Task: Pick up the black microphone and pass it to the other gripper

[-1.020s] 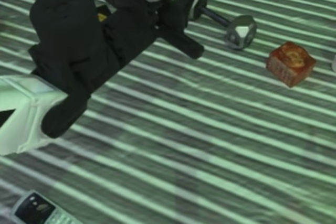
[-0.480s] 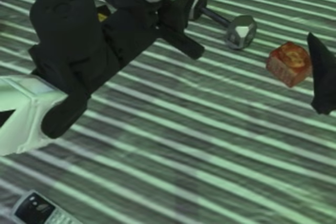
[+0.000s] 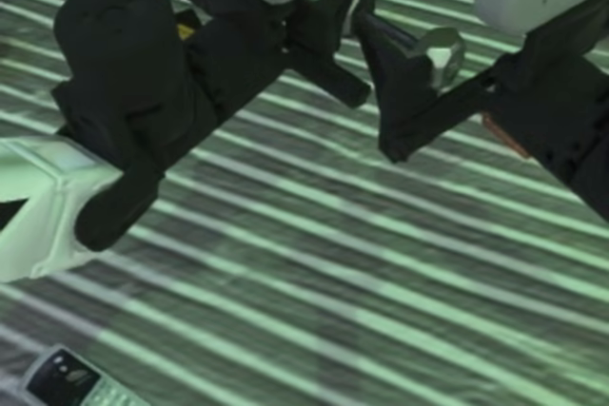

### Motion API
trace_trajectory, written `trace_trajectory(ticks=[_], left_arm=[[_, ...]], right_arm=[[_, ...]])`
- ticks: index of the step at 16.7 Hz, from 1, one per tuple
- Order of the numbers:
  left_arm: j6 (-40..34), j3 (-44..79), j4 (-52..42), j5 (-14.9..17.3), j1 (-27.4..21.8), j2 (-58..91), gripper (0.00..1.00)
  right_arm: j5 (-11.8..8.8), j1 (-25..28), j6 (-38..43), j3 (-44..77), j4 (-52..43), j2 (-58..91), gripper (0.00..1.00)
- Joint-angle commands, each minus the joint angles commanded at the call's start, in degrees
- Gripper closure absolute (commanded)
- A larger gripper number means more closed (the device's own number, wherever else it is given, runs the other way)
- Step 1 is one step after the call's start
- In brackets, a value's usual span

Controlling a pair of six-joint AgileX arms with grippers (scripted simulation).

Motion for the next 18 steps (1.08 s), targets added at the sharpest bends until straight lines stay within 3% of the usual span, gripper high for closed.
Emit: trace_trajectory(ticks=[8, 18], left_arm=[[0.0, 0.0, 0.0, 0.0, 0.0, 0.0, 1.0], [0.0, 0.0, 0.0, 0.0, 0.0, 0.0, 1.0]], right_arm=[[0.1, 0.8, -0.1, 1.6, 0.6, 2.2, 0.0], [-2.7, -2.3, -0.1, 18.8, 5.4, 24.3, 0.0]])
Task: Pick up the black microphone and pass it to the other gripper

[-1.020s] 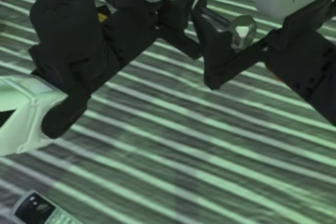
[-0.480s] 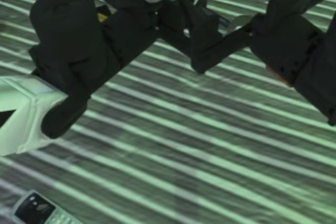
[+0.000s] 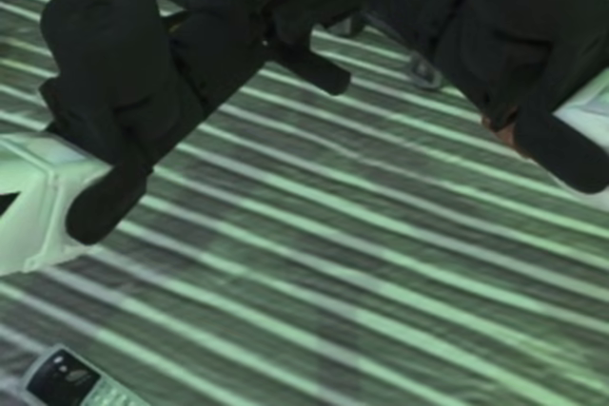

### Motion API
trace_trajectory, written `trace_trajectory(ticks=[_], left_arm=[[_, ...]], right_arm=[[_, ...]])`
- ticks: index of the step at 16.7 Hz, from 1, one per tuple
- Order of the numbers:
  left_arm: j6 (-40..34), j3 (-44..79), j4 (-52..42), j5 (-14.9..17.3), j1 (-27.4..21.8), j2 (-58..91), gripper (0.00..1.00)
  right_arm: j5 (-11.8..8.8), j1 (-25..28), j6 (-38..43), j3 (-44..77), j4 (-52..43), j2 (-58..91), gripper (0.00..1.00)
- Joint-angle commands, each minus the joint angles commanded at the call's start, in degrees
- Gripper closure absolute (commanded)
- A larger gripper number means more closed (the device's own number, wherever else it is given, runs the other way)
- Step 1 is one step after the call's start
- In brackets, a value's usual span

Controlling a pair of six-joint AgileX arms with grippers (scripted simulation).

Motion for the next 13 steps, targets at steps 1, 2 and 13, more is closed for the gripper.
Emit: trace_trajectory(ticks=[1, 2, 13], left_arm=[[0.0, 0.0, 0.0, 0.0, 0.0, 0.0, 1.0], [0.0, 0.0, 0.0, 0.0, 0.0, 0.0, 1.0], [0.0, 0.0, 0.0, 0.0, 0.0, 0.0, 1.0]], right_arm=[[0.0, 0.0, 0.0, 0.2, 0.0, 0.2, 0.0], [0.0, 0.0, 0.0, 0.2, 0.0, 0.2, 0.0], [0.0, 0.0, 0.0, 0.2, 0.0, 0.2, 0.68]])
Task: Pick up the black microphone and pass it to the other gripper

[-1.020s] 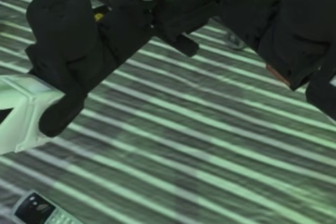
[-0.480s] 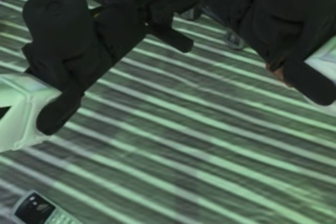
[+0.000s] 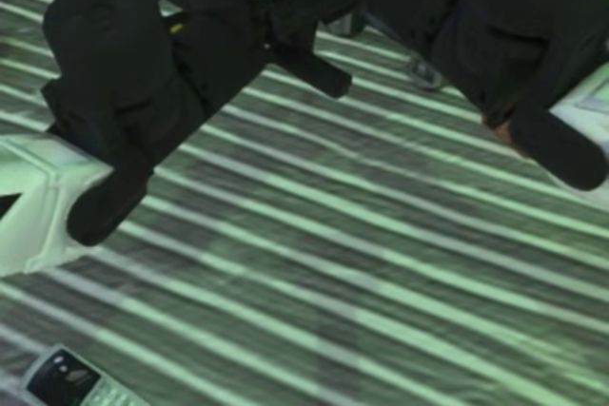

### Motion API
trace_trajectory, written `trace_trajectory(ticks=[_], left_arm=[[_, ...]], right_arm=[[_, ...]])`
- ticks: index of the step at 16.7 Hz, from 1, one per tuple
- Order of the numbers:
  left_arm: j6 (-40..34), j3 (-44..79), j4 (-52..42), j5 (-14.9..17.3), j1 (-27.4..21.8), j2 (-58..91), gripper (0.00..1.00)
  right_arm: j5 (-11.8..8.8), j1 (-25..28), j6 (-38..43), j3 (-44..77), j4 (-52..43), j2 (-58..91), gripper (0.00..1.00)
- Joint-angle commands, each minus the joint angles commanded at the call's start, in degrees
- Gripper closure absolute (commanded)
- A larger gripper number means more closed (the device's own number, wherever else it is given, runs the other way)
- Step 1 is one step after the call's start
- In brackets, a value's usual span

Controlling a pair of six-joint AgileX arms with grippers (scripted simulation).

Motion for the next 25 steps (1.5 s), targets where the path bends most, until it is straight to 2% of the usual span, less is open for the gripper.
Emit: trace_trajectory(ticks=[4, 13, 25], left_arm=[[0.0, 0.0, 0.0, 0.0, 0.0, 0.0, 1.0], [0.0, 0.0, 0.0, 0.0, 0.0, 0.0, 1.0], [0.0, 0.0, 0.0, 0.0, 0.0, 0.0, 0.1]], right_arm=[[0.0, 0.0, 0.0, 0.0, 0.0, 0.0, 0.98], [0.0, 0.0, 0.0, 0.0, 0.0, 0.0, 1.0], [0.0, 0.0, 0.0, 0.0, 0.0, 0.0, 1.0]])
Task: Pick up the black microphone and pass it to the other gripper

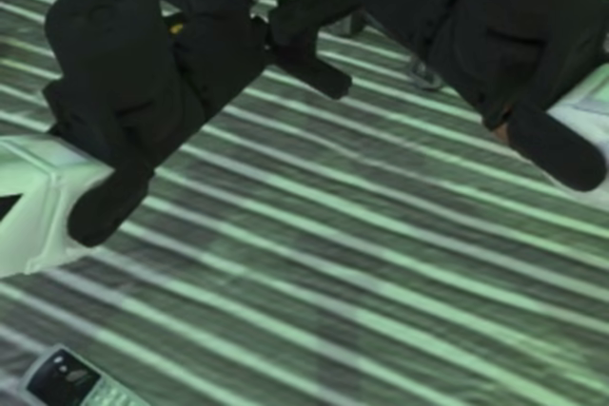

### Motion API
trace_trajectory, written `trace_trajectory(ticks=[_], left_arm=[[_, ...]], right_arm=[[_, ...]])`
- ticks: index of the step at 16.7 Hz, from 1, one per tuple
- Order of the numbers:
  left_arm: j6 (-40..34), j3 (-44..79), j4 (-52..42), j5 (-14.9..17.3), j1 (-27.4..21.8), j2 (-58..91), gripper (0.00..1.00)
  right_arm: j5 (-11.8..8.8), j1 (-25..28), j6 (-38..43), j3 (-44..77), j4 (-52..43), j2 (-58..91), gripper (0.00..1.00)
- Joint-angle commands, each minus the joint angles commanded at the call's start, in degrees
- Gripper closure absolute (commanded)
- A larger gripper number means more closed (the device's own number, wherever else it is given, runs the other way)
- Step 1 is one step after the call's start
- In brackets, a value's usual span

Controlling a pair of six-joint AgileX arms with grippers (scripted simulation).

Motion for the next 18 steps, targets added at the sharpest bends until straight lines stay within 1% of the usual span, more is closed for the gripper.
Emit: trace_trajectory(ticks=[1, 2, 9, 10, 11, 12, 14, 18], left_arm=[[0.0, 0.0, 0.0, 0.0, 0.0, 0.0, 0.02], [0.0, 0.0, 0.0, 0.0, 0.0, 0.0, 0.0], [0.0, 0.0, 0.0, 0.0, 0.0, 0.0, 0.0], [0.7, -0.7, 0.0, -1.8, 2.1, 0.6, 0.0], [0.7, -0.8, -0.1, -1.8, 2.2, 0.4, 0.0], [0.7, -1.6, -0.3, -1.7, 2.3, -0.4, 0.0], [0.7, -4.5, -1.0, -1.3, 3.0, -3.7, 0.0], [0.5, -12.0, -2.6, -0.4, 4.8, -13.6, 0.0]], right_arm=[[0.0, 0.0, 0.0, 0.0, 0.0, 0.0, 1.0], [0.0, 0.0, 0.0, 0.0, 0.0, 0.0, 1.0], [0.0, 0.0, 0.0, 0.0, 0.0, 0.0, 1.0], [0.8, 0.2, -0.6, 0.4, 0.2, -1.0, 1.0], [0.7, 0.1, -0.6, 0.3, 0.2, -1.1, 1.0], [0.3, -0.2, -0.6, -0.1, 0.1, -1.4, 1.0], [-1.2, -1.4, -0.6, -1.6, -0.1, -2.8, 1.0], [-5.2, -4.9, -0.5, -5.1, -0.2, -6.9, 1.0]])
